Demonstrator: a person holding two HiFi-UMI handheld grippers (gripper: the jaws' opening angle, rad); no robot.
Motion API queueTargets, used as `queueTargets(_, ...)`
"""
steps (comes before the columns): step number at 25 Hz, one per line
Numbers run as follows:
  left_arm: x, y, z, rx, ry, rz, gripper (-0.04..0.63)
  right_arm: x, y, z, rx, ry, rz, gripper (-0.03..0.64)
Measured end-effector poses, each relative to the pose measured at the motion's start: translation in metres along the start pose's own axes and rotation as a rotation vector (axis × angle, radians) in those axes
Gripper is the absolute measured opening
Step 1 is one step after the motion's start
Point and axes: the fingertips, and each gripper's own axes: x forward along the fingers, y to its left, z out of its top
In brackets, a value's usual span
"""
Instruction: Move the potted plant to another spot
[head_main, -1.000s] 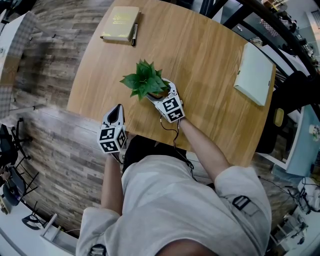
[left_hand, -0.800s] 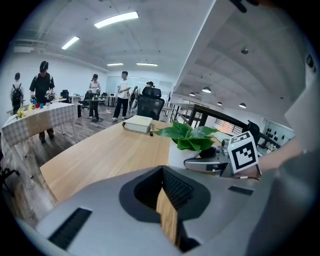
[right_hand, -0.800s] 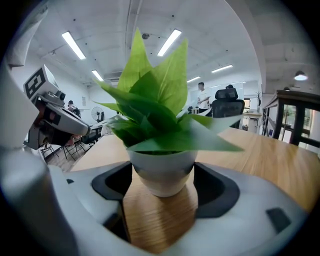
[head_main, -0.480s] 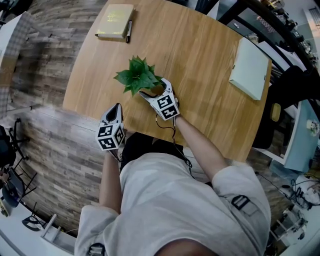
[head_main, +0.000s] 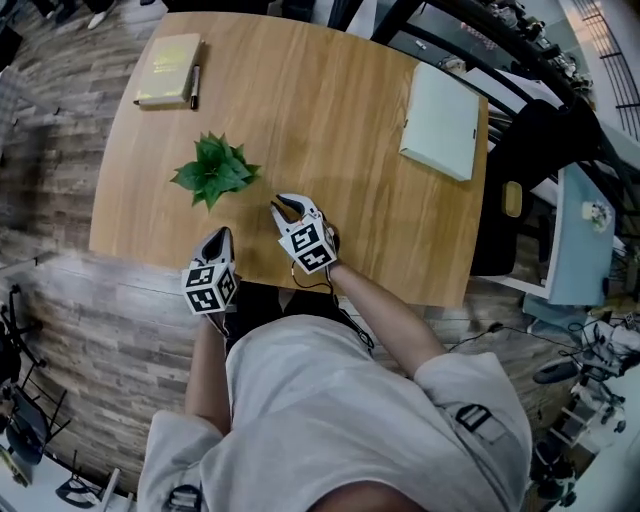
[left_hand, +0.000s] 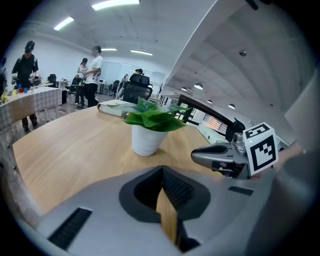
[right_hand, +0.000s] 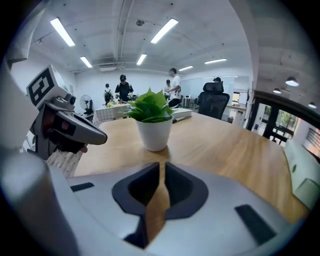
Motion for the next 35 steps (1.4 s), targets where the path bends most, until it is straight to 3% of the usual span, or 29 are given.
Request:
queueTargets(1,0.005,-0.009,-0.001,0.005,0.007,-0.021,0.012,-0.007,-0.006,-0.002,0.009,0.003,-0.025,0.006)
queueTargets(8,0.034,-0.060,-0.010,0.064,0.067,-0.136,0.012,-0.043,-0.032,-0.030,0.098,0.036,-0.119,0.003)
queueTargets(12,0.048,-0.085,-0.003,0.130,0.100,-0.218,0.012,-0.063,-0.043,-0.041,0.205,0.001,-0.180,0.003)
queueTargets(16,0.055,-0.111,0.018,0.190,0.108,-0.306,0.012,-0.092,-0.054,-0.035,0.212,-0.031,-0.259,0.003)
queueTargets(20,0.057,-0.141,0.056,0.232,0.056,-0.381,0.012,-0.131,-0.079,-0.018,0.257,-0.093,-0.358,0.003)
queueTargets(27,0.046,-0.188,0.109,0.283,-0.053,-0.455,0.012,-0.200,-0.108,0.009,0.236,-0.183,-0.463,0.003)
queueTargets(31,0.033,-0.223,0.145,0.299,-0.155,-0.483,0.012,-0.238,-0.130,0.041,0.224,-0.284,-0.535,0.003)
queueTargets(35,0.010,-0.259,0.183,0.324,-0.277,-0.539,0.012,-0.268,-0.142,0.084,0.142,-0.372,-0.586,0.003)
